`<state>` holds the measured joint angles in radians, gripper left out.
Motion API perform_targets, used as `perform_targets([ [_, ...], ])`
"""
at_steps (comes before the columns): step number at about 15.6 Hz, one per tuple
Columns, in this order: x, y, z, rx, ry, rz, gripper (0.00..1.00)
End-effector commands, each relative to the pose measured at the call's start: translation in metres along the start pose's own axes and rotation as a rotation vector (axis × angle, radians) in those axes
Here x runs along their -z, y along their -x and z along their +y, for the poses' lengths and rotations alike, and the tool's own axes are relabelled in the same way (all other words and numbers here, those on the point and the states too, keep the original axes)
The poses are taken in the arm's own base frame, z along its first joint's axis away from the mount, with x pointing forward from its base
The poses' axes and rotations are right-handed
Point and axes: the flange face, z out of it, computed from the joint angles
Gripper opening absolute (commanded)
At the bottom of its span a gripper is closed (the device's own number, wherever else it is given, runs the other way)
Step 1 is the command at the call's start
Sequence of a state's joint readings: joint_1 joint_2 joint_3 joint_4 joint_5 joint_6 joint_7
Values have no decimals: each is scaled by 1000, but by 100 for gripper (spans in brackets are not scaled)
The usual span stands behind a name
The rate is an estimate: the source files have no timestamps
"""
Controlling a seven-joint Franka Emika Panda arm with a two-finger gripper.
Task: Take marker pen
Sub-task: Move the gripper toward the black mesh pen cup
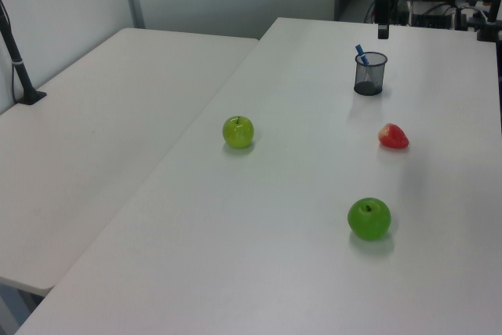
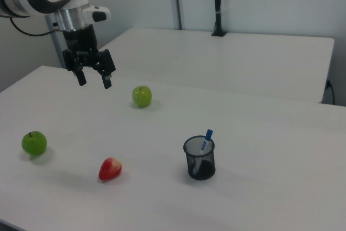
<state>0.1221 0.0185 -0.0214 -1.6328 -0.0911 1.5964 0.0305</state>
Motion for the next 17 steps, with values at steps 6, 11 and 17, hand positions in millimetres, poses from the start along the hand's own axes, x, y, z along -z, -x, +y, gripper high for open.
perform_targets([
  [6,-2,2,2,-19,2,-2,100],
  [11,-5,-12,27,-37,17,26,100],
  [17,-31,-39,127,-133,22,75,100],
])
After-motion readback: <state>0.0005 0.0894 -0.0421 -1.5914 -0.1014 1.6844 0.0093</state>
